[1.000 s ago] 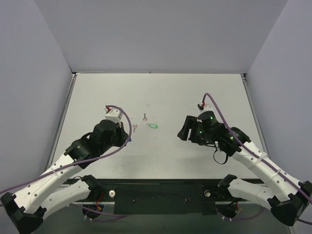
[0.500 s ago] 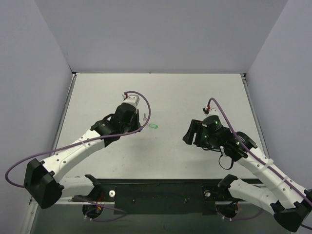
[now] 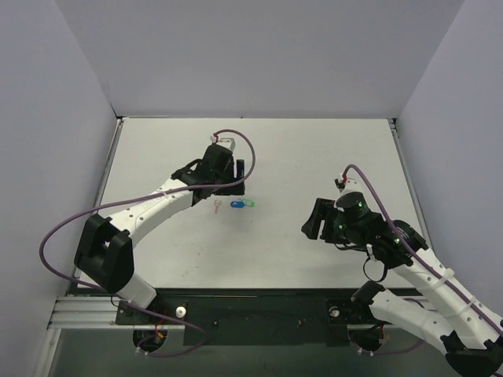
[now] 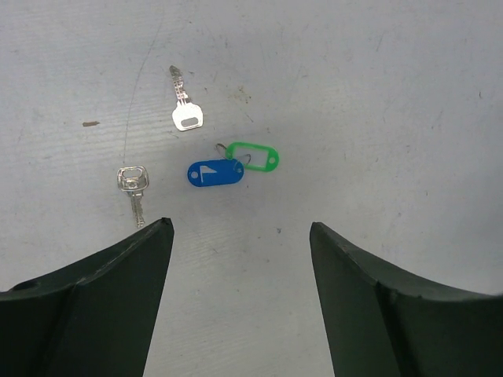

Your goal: Remove the keys from the keyring

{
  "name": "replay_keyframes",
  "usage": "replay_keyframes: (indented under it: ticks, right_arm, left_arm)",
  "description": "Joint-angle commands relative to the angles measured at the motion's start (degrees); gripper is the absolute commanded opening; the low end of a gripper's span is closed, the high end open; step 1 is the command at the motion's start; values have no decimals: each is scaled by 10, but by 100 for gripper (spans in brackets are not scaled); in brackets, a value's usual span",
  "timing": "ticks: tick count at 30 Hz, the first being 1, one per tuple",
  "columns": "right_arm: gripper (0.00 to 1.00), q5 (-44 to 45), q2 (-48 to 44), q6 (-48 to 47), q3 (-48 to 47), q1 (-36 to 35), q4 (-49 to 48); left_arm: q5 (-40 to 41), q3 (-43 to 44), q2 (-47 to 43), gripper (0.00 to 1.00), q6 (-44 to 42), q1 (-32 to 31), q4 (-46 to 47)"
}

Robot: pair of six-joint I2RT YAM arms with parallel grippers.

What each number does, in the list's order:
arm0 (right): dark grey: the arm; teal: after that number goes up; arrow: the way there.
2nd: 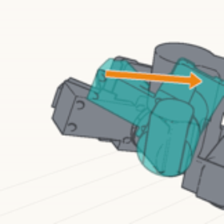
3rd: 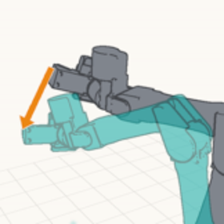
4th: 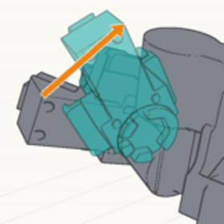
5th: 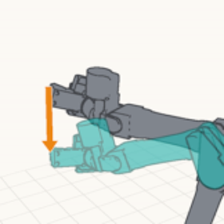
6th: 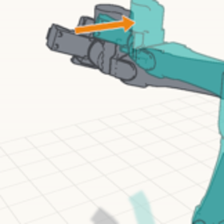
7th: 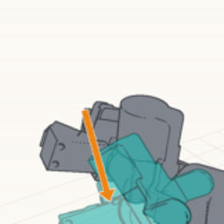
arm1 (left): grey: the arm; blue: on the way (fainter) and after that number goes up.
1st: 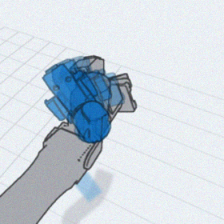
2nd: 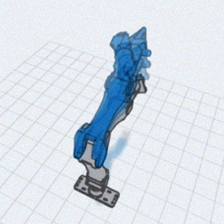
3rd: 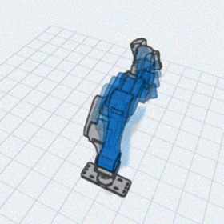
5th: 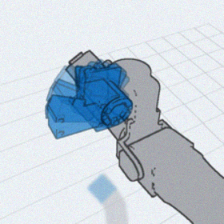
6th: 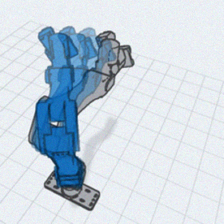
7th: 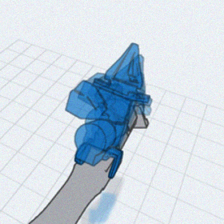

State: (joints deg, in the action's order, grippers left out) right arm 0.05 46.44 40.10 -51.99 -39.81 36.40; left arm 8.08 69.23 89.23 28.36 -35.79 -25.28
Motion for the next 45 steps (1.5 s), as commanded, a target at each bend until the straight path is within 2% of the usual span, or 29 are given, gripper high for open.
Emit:
replay_keyframes:
  ticks: [1,10,21,29,34,40,45]
  right_arm:
    - [60,19,-14,-15,-7,3,36]
    - [60,31,-10,-21,-30,4,43]
    - [61,38,-6,-38,-49,3,32]
    - [65,14,-13,-58,-75,3,20]
    - [69,-14,-24,-55,-100,4,13]
    - [73,-42,-44,-54,-135,3,-8]
    - [76,18,-80,-44,-128,4,-35]
  left_arm:
    - [-9,42,-8,81,7,5,0]
    - [-17,9,-111,83,-3,12,-26]
    - [-24,-131,-340,83,-42,18,-43]
    - [-9,-193,-493,86,-51,18,-71]
    - [-47,-233,-582,89,-60,19,-65]
    - [-47,-241,-652,93,-71,17,-63]
    - [-34,-248,-673,95,-84,17,-76]
